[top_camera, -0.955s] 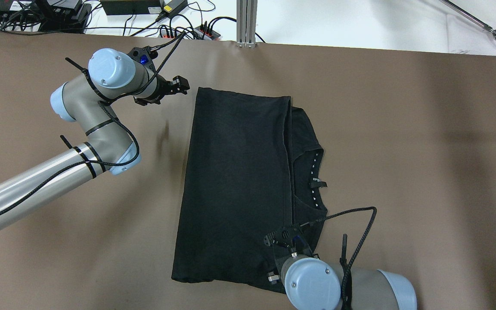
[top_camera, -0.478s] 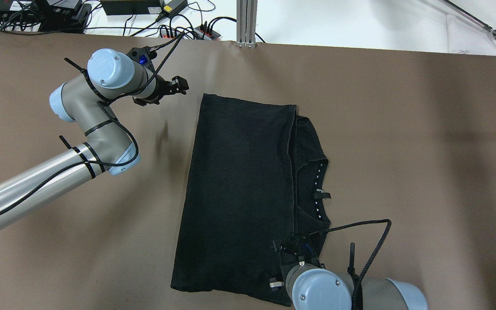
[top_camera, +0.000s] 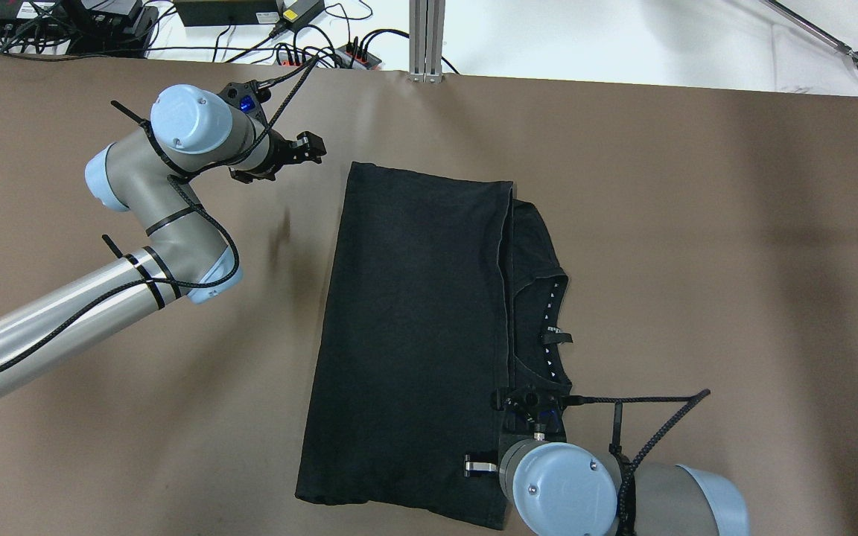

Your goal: Fold clothes

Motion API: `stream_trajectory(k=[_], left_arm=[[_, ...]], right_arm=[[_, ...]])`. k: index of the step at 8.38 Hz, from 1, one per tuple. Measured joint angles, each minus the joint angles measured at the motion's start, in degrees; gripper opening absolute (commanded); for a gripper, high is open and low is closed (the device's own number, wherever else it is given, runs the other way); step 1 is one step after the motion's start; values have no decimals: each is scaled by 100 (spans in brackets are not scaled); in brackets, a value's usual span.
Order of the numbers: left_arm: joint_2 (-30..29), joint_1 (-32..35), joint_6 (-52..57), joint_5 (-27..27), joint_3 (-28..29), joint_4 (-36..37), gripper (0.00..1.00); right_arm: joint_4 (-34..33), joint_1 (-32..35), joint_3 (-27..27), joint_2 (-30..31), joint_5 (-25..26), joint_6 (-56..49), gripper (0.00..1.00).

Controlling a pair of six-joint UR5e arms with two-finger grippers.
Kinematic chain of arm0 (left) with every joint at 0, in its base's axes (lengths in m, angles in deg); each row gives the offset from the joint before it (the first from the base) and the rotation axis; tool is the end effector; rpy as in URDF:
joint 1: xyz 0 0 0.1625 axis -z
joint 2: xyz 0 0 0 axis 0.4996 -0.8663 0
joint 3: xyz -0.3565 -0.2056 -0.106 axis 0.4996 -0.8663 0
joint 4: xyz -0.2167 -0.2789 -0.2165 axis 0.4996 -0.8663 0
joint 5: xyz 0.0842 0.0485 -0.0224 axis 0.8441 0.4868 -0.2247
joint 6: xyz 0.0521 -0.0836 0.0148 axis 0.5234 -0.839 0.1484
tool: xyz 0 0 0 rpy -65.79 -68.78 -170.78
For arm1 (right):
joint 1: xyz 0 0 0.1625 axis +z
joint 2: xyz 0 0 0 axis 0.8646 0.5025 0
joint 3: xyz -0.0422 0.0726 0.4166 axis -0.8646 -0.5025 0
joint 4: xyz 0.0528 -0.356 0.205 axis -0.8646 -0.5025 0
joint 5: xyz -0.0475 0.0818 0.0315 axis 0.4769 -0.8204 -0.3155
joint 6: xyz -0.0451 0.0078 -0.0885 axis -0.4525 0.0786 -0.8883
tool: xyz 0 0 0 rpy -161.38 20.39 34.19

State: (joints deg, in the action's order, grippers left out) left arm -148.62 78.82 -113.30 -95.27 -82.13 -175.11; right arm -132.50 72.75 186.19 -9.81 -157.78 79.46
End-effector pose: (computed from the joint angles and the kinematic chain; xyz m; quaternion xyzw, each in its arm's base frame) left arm 0.4475 -0.6780 0.3157 0.1441 0.4778 -0.2358 0.8339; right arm -0.5150 -0.2576 0.2692 0.0819 -0.3749 0.0466 0.9222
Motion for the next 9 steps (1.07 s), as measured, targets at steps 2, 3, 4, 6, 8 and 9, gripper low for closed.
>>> stream_trajectory(k=[2,3,4,6,8,9], left_arm=[[1,-4,-11,62,-3,2,94],[-1,-6,-13,86,-4,3,94],[-5,-8,-15,140,-15,9,94],[5,-20,-37,220,-102,33,94],[7,-36,-122,264,-148,44,94],[6,-47,-156,298,-157,46,94]], right_arm=[[17,-291,3,49,439,2049,75],[19,-580,-24,82,864,2951,66],[21,-784,-46,114,1182,3550,60],[77,-930,-75,150,1418,4113,60],[315,-953,-108,307,1463,4292,60],[395,-955,-114,391,1469,4314,60]])
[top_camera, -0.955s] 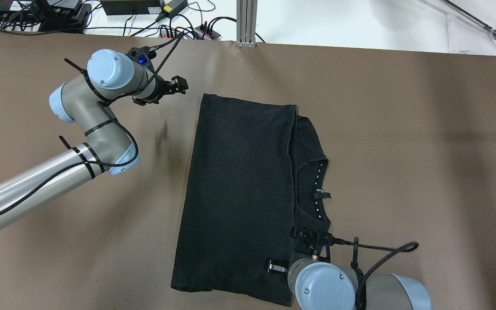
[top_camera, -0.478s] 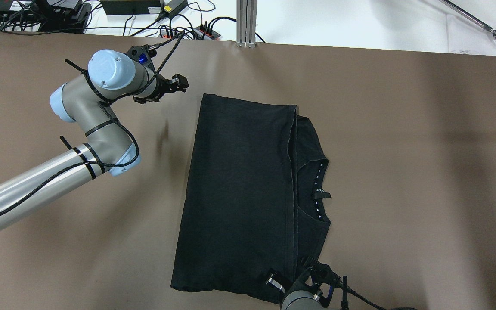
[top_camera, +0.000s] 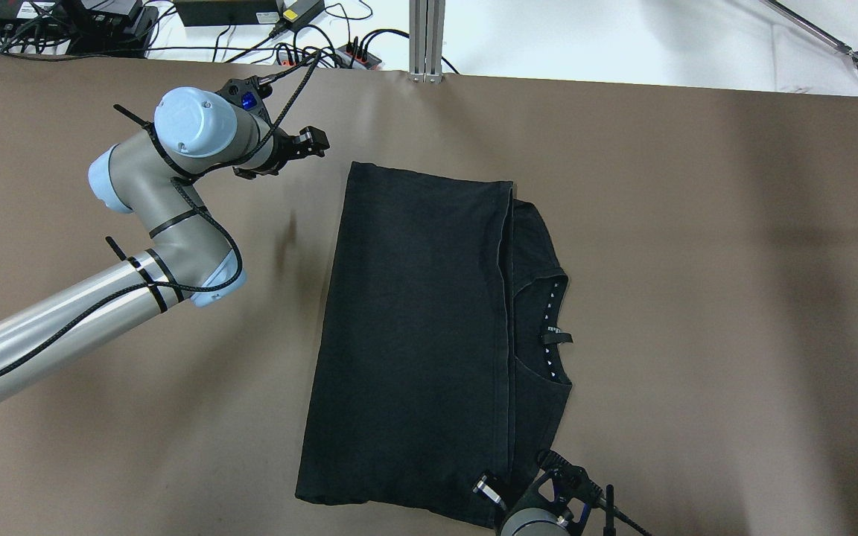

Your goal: Fold clothes

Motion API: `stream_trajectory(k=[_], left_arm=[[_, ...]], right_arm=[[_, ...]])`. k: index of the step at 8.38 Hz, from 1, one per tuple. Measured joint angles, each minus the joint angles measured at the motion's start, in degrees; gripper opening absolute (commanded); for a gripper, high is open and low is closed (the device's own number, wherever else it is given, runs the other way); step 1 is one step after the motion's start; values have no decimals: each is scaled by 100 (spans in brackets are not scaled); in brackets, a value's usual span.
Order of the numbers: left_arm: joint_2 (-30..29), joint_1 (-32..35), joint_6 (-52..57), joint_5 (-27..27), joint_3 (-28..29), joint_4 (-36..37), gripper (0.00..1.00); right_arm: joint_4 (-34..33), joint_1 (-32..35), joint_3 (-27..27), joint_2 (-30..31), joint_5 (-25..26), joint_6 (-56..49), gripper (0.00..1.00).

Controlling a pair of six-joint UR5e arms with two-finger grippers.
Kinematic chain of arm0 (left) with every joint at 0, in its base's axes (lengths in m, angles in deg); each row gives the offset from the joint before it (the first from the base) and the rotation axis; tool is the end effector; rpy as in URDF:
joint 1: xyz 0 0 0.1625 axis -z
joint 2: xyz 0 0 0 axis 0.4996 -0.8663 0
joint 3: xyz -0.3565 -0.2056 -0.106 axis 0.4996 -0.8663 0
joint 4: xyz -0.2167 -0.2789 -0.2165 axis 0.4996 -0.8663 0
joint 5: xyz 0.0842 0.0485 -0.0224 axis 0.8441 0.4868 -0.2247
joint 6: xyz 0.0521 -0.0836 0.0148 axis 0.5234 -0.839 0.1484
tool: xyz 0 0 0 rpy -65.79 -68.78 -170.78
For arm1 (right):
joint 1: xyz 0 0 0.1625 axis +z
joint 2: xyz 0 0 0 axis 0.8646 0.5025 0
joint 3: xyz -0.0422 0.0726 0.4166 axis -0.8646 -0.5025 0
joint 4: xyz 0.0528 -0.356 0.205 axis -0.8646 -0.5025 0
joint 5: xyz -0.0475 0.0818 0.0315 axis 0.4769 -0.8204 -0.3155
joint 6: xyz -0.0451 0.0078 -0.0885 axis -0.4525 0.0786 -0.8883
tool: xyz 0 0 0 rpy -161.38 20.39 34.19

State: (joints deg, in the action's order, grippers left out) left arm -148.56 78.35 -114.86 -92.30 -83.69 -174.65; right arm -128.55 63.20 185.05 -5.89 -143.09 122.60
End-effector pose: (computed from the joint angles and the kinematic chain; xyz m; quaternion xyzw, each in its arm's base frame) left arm 0.4472 -0.6753 0.3044 0.1602 0.4777 -0.2541 0.8256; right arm -0.5434 -0.1934 0.3031 0.0244 -0.3927 0.3542 0.8483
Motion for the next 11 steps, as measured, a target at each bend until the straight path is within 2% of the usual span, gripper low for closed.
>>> stream_trajectory(k=[1,2,3,4,8,11], left_arm=[[-4,-7,-21,19,-2,0,94],[-11,-10,-36,28,-5,1,94],[-14,-12,-43,31,-5,1,94],[-16,-12,-46,32,-5,1,94],[-10,-13,-51,25,-6,1,94],[1,-48,-142,22,-28,1,94]], right_arm=[[34,-2,-7,39,2,6,54],[48,-7,-22,53,3,12,42],[54,-8,-32,52,3,22,18],[60,-10,-35,43,4,70,0],[66,-3,4,11,-3,278,0],[42,24,292,34,-20,268,0]])
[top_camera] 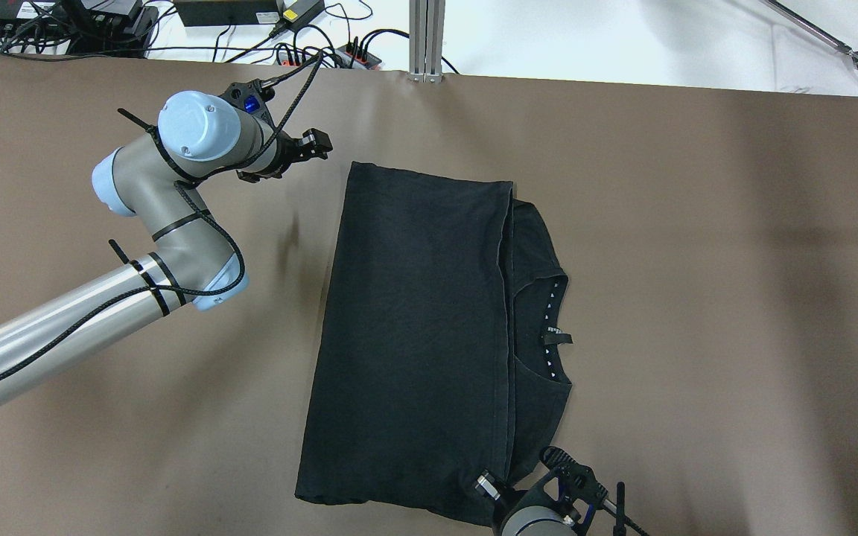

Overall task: Fold clothes
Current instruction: 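Move the left gripper to the shirt's near corner while the right grips the other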

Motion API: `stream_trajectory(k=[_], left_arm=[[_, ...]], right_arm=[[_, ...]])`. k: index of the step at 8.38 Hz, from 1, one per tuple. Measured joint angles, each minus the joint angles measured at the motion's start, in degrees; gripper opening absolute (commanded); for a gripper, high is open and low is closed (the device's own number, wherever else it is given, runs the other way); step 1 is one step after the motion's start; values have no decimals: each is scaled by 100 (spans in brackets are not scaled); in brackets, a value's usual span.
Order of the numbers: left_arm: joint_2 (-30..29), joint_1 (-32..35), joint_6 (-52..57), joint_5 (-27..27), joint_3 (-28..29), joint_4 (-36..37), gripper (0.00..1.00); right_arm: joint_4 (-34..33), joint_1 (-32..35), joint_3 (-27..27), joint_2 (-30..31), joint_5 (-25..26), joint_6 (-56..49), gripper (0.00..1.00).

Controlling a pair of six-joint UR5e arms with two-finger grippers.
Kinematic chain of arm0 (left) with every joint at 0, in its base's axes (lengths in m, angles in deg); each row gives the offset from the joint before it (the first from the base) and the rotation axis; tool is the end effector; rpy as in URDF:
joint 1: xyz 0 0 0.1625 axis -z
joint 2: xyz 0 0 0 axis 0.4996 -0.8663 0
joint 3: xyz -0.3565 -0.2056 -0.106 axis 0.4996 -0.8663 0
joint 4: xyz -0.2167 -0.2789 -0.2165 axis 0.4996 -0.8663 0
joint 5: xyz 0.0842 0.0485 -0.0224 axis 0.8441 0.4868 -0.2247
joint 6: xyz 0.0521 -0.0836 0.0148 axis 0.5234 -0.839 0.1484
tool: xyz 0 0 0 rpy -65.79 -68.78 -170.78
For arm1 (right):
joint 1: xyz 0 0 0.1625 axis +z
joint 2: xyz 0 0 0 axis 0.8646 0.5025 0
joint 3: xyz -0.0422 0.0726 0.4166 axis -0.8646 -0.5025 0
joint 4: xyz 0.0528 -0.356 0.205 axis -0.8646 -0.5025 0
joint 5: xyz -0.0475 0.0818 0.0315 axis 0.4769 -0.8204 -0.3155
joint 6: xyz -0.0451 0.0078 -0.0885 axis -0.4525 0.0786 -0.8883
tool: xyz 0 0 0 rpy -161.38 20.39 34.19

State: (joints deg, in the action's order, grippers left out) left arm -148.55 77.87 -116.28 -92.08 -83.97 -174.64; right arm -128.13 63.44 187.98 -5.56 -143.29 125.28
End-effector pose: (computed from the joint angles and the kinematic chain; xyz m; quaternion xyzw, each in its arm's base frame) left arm 0.4520 -0.6712 0.3021 0.1547 0.4813 -0.2613 0.8223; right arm -0.5278 -0.1944 0.2838 0.0060 -0.4153 0.3748 0.8288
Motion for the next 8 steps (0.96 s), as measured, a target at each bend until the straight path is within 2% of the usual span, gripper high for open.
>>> stream_trajectory(k=[2,3,4,6,7,8], left_arm=[[228,-99,-470,-9,-337,-4,94],[600,-274,-973,31,-897,-5,94],[1154,-550,-1522,145,-1710,-6,94],[2469,-1548,-2402,998,-3405,8,93],[2927,-2059,-2711,1385,-3947,22,85],[3185,-2560,-3017,1743,-4254,29,79]], right_arm=[[-30,13,153,36,-16,-35,0],[-34,18,204,53,-19,-47,0],[-36,18,245,62,-20,-48,0],[-36,18,273,72,-17,-42,0],[-26,14,264,118,-17,-40,0],[-10,11,264,163,-18,-39,0]])
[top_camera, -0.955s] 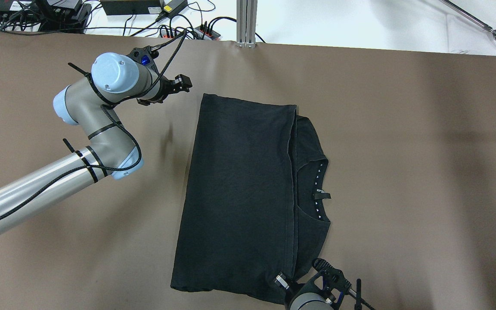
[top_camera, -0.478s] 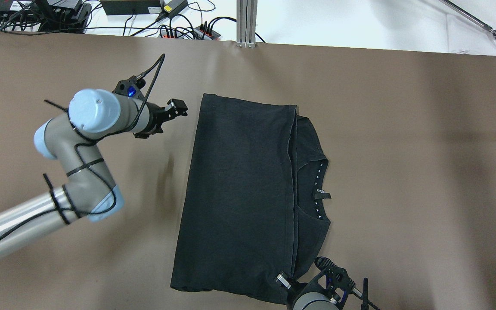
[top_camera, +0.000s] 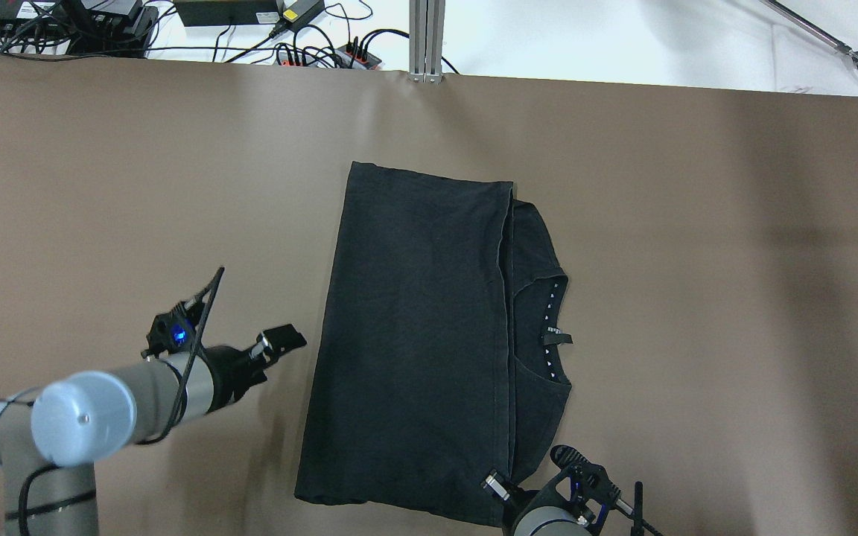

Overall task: Fold clothes
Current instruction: 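Move the left gripper to the shirt's near corner while the right grips the other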

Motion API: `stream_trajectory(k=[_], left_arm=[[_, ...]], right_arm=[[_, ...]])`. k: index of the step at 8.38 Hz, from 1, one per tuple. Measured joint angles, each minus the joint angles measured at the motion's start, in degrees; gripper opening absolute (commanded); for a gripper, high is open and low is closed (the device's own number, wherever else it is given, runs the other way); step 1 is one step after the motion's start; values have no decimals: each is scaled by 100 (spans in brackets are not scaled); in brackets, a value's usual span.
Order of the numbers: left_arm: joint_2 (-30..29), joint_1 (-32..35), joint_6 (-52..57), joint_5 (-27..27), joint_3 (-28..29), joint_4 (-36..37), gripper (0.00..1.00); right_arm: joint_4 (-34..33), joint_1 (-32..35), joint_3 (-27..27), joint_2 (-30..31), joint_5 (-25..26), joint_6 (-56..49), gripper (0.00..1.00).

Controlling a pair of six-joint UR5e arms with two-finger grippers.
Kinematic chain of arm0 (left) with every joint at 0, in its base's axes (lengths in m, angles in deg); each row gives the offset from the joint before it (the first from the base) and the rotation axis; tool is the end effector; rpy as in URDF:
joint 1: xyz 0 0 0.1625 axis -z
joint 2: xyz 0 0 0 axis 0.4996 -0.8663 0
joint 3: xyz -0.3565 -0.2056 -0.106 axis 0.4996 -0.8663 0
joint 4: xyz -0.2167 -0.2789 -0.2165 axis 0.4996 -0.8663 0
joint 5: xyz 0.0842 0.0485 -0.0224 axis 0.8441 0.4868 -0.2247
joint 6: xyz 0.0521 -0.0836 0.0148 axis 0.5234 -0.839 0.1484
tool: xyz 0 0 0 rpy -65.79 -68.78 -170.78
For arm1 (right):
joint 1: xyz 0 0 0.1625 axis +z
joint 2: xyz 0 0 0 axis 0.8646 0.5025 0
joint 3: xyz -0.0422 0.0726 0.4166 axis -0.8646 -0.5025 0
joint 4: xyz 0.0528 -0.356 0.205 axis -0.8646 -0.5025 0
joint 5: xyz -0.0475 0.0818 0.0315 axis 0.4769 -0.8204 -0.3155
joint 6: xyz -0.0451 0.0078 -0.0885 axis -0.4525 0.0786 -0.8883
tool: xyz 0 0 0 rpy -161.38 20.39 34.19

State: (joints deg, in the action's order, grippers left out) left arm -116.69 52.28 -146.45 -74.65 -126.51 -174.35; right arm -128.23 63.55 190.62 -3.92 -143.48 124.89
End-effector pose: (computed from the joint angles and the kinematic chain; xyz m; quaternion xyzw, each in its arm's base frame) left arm 0.4607 -0.3455 0.3225 0.0394 0.5770 -0.3498 0.7370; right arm -0.5109 -0.1940 0.2803 0.0038 -0.4216 0.3721 0.8269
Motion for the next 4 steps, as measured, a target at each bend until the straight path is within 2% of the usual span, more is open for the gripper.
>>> stream_trajectory(k=[1,3,4], left_arm=[[171,-556,-196,389,-143,4,69],[311,-1556,-432,1095,-195,6,60],[344,-1903,-570,1367,-198,6,48]], right_arm=[[9,-2,1,20,3,4,0],[15,-4,12,23,12,15,0],[16,-7,15,14,15,21,0]])
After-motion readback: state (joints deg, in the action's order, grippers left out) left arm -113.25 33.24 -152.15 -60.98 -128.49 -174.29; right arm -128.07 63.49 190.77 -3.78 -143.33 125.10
